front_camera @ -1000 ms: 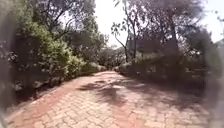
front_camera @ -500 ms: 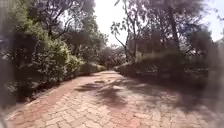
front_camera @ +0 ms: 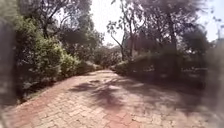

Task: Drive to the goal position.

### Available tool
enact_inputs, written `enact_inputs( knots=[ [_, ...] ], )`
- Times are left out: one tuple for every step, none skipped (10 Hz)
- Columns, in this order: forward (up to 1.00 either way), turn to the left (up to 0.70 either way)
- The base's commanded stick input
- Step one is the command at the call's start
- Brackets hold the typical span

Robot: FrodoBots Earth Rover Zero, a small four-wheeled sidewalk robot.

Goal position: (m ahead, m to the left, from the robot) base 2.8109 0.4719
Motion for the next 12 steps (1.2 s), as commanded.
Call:
enact_inputs(
  knots=[
    [0.3, 0.0],
    [0.3, 0.0],
    [0.3, 0.0],
    [0.3, 0.0],
    [0.3, 0.0],
    [0.3, 0.0],
    [0.3, 0.0],
    [0.3, 0.0],
    [0.3, 0.0],
    [0.3, 0.0],
    [0.3, 0.0],
    [0.3, 0.0]
  ],
)
